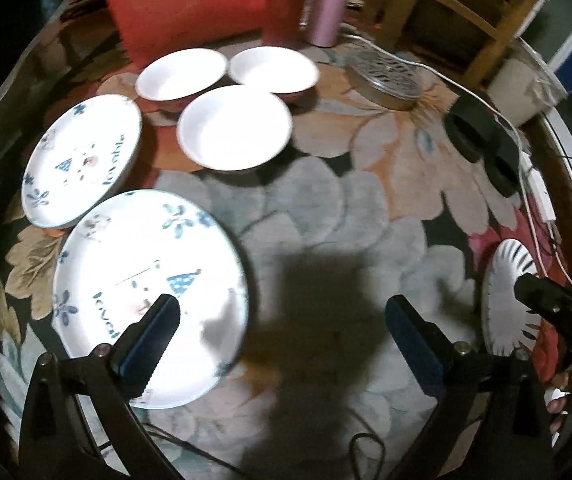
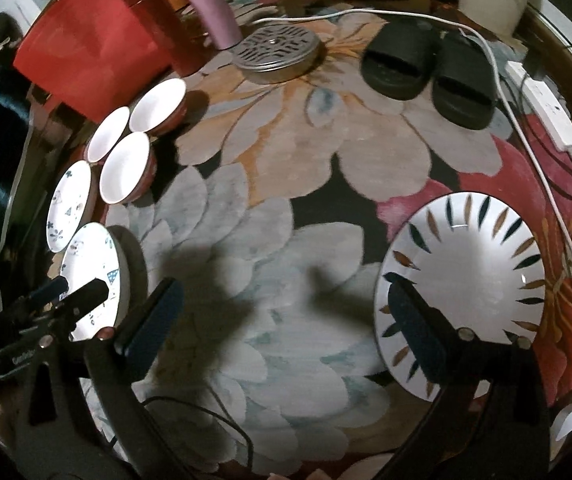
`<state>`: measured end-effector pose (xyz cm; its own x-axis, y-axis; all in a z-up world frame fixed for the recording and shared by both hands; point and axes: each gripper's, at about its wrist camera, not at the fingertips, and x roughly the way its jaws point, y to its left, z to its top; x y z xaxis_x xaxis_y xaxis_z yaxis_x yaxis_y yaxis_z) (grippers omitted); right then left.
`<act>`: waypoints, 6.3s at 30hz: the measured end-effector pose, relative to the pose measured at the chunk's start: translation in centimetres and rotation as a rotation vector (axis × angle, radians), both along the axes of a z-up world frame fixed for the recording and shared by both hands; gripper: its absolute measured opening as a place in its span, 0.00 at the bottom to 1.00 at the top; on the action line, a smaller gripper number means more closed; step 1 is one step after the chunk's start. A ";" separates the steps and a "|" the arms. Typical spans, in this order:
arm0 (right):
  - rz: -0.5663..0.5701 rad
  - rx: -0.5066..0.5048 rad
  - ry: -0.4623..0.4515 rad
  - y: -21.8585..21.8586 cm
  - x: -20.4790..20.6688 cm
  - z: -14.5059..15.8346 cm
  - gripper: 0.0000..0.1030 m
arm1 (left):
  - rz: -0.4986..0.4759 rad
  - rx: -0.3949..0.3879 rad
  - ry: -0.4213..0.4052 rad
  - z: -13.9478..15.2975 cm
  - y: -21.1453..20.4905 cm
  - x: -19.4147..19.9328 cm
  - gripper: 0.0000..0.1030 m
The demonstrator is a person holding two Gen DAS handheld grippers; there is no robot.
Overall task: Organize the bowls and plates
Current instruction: 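Set the leaf-pattern plate on edge and open the right tool, then reach the right tool to the larger bear plate rim and grasp it, then carry the bear plate with the right tool onto the leaf-pattern plate, then lower the bear plate against the leaf-pattern plate and open the right tool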
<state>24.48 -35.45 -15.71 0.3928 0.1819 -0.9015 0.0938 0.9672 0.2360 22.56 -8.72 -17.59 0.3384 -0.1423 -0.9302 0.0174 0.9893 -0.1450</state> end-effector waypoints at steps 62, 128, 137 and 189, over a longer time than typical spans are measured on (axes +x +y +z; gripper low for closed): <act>0.466 -0.012 0.188 22.4 5.9 -9.8 0.16 | 0.149 -0.068 0.122 -7.5 20.0 -1.3 0.21; -0.047 0.123 0.093 -2.9 -0.8 -2.5 0.13 | -0.297 -0.028 0.015 -1.1 -7.3 1.1 0.21; -0.125 0.128 0.103 -6.6 -2.7 -2.9 0.13 | -0.364 -0.037 0.023 -1.6 -11.8 0.7 0.21; -0.399 0.094 0.177 -21.0 -8.3 -8.0 0.13 | -0.611 0.009 0.092 -5.6 -29.8 -0.8 0.21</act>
